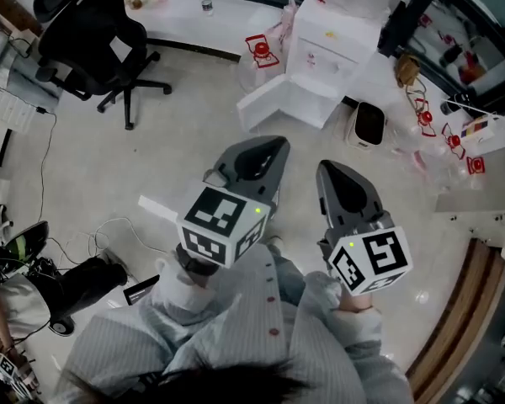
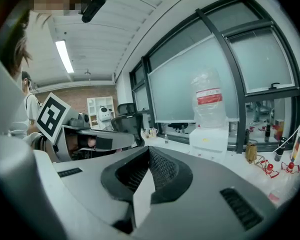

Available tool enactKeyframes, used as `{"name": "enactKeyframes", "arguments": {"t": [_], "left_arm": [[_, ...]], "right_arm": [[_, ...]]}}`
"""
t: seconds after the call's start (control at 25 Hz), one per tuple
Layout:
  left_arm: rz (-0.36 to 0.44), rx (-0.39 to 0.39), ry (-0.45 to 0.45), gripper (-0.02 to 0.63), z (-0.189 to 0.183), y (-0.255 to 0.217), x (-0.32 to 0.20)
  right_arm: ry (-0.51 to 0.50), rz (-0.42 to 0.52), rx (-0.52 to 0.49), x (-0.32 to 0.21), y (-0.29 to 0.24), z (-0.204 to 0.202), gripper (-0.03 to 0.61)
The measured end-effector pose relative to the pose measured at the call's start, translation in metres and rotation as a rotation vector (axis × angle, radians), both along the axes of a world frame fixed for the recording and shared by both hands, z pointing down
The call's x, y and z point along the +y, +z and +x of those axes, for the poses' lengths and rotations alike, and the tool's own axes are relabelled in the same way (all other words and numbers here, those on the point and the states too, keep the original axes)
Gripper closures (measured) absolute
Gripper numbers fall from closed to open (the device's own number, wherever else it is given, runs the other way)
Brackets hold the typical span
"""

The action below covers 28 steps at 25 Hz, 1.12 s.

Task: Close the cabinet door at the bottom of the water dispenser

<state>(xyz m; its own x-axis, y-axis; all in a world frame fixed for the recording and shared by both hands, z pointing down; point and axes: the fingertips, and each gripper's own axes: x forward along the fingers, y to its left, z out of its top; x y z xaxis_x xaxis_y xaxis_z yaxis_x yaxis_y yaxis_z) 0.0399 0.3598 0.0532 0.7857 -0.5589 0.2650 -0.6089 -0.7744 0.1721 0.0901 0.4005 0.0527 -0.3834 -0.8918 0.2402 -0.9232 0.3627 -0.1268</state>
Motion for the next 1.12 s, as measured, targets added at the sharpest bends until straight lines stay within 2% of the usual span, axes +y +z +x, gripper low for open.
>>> {"name": "enactKeyframes", "arguments": {"t": [0.24, 0.44, 0.72, 1.12], "left_arm": [[-0.016, -0.003, -0.068, 0.603, -0.005, 0.009, 0.011], [-0.014, 0.003, -0.136, 0.603, -0.026, 0.015, -0.008], [-0.026, 0.006, -0.17, 0.604, -0.055, 0.023, -0.078], [-0.038, -0.037, -0.119, 0.603, -0.096, 0.024, -0.219]], "right_arm": [[-0.062, -0.008, -0.007, 0.008, 0.006, 0.003, 0.565], [-0.109, -0.016, -0.018, -0.007, 0.015, -0.01, 0.565], [-0.135, -0.039, 0.002, -0.075, 0.024, -0.034, 0.565], [-0.098, -0.092, -0.008, -0.21, 0.03, -0.077, 0.565]]}}
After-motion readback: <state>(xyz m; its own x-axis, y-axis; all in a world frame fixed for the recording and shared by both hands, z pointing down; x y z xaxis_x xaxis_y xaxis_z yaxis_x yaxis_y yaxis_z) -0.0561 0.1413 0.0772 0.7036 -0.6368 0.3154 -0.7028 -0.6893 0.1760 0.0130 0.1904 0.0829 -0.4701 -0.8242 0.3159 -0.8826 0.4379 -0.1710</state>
